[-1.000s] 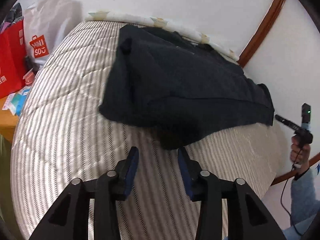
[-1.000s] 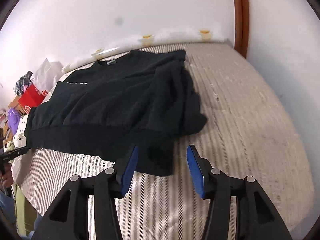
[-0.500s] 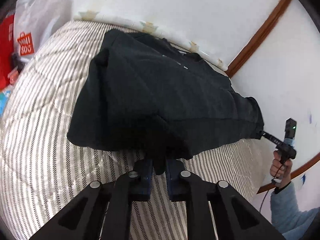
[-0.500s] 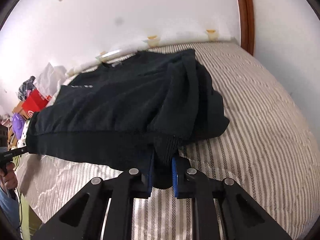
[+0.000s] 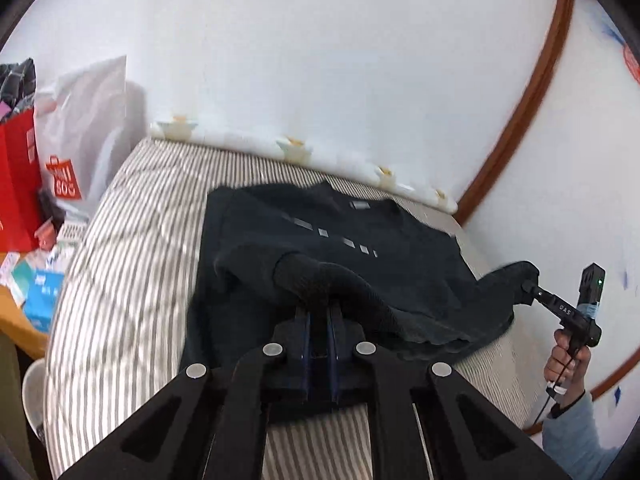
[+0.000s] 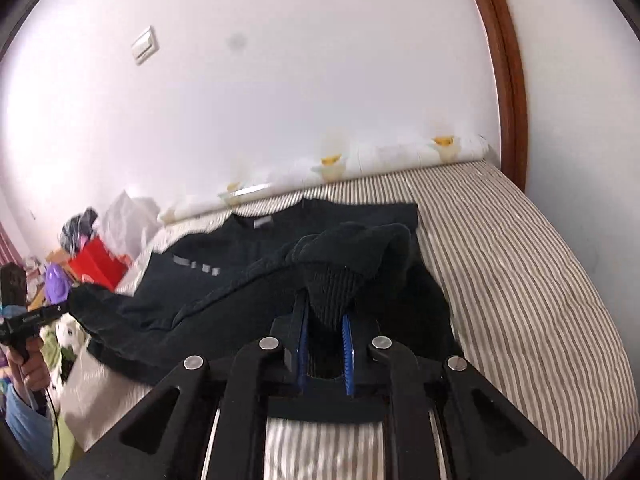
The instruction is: Fold small clothes
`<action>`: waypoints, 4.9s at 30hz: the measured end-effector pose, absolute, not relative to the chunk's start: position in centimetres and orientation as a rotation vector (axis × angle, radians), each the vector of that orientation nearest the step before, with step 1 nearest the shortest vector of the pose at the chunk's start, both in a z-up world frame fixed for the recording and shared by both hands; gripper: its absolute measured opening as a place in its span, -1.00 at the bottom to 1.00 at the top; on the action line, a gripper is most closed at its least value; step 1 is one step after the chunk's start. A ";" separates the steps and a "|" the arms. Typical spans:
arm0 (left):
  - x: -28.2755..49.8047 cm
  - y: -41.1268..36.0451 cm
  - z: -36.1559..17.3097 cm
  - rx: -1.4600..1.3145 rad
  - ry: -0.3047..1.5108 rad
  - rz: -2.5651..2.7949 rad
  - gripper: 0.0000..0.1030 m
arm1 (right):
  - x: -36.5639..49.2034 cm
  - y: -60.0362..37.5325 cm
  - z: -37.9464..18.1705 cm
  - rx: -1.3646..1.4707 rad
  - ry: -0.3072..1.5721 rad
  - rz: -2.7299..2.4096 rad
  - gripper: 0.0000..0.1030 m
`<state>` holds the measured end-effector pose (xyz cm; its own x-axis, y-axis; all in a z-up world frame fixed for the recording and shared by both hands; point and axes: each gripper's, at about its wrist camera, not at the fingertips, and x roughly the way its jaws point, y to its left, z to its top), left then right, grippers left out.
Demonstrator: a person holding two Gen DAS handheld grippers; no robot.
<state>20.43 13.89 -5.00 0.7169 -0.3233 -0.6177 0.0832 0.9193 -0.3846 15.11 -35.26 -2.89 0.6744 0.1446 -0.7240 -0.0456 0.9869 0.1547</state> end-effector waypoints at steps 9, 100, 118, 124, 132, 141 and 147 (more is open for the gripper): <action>28.2 14.0 -7.1 -0.316 0.776 -0.166 -0.86 | 23.3 -35.6 -5.4 0.166 0.845 0.053 -0.73; 35.7 12.9 -11.6 -0.055 0.927 -0.013 -0.30 | 27.3 -36.1 -12.0 -0.159 1.084 -0.156 -0.31; 22.7 16.2 -11.7 -0.134 0.951 0.011 -0.14 | 18.0 -30.6 -6.3 -0.203 1.024 -0.224 -0.11; 18.0 17.5 -12.2 -0.210 0.959 -0.007 -0.09 | 18.8 -23.2 -6.3 -0.201 1.033 -0.078 0.02; 12.2 18.5 -12.0 -0.243 0.971 0.024 -0.09 | 16.8 -9.4 -10.8 -0.296 1.084 0.186 0.06; 7.4 20.6 -11.5 -0.274 0.931 0.022 0.09 | 14.1 0.8 -14.1 -0.437 1.108 0.356 0.07; 6.7 21.7 -11.4 -0.321 0.913 0.001 0.12 | 11.4 5.8 -14.8 -0.534 1.095 0.498 0.18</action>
